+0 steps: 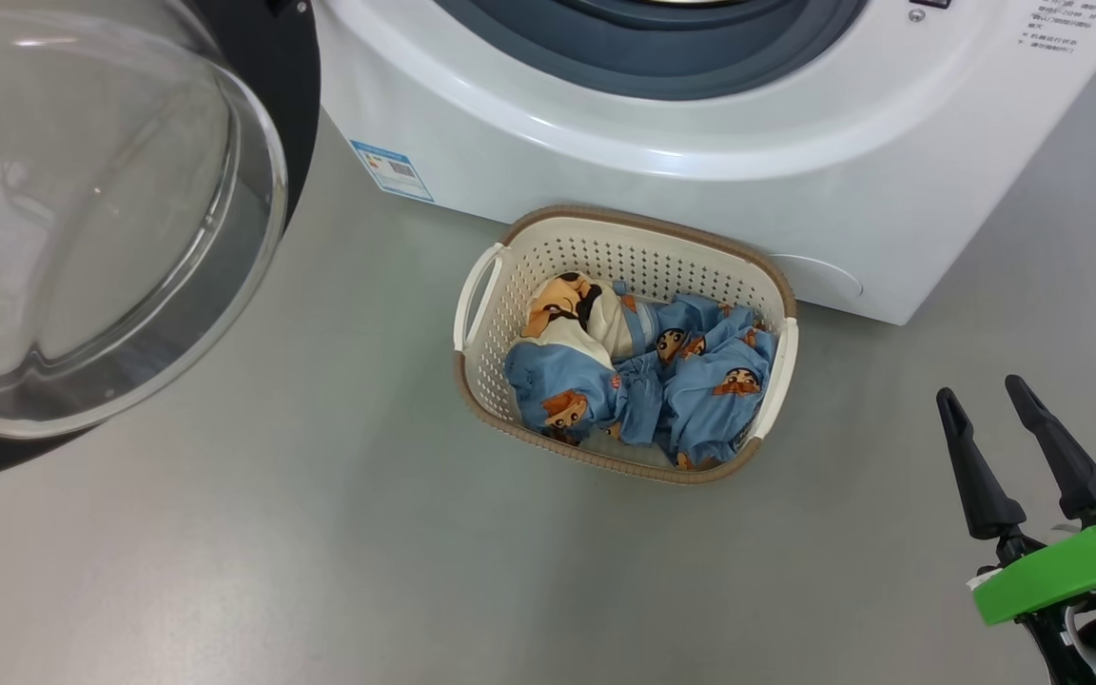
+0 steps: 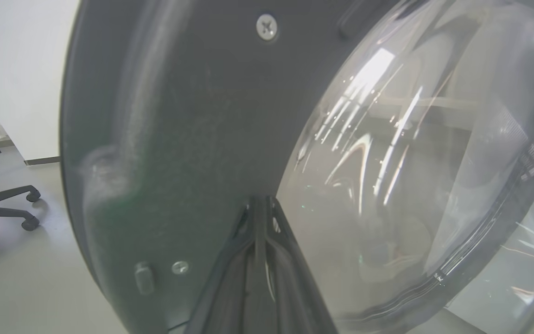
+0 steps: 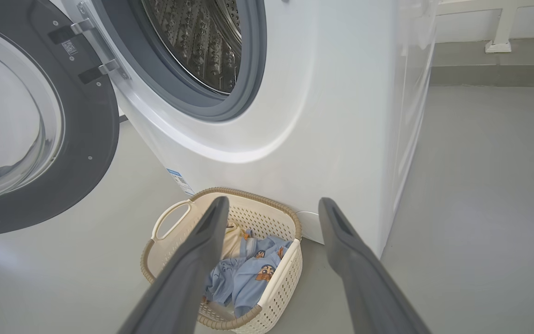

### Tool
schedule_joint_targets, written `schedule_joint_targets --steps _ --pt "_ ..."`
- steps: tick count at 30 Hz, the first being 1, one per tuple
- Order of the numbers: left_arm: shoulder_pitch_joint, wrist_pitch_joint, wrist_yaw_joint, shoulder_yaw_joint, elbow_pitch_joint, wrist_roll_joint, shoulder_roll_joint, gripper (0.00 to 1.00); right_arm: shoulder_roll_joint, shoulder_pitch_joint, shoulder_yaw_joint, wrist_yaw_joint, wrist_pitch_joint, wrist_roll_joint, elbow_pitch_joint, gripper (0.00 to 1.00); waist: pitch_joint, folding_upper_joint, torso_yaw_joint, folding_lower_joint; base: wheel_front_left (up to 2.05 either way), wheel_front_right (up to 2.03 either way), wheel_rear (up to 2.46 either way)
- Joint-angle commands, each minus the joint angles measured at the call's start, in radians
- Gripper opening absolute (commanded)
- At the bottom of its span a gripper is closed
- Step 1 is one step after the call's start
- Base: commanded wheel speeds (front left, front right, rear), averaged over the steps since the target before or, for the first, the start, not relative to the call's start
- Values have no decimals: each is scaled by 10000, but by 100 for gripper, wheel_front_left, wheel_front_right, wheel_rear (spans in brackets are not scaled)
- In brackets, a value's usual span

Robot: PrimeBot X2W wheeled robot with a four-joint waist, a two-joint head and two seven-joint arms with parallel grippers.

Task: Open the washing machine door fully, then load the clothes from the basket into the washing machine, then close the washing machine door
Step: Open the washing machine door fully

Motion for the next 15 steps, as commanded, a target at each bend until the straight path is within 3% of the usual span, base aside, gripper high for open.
schedule_joint_targets --steps 1,15 --pt "-246 -60 3 376 -143 157 690 0 -194 -117 261 75 -124 -159 -215 100 22 0 -36 -1 0 0 0" --pt "139 -60 -843 858 -230 727 544 0 108 -39 292 75 -124 -102 -83 100 -643 0 -198 -1 0 0 0"
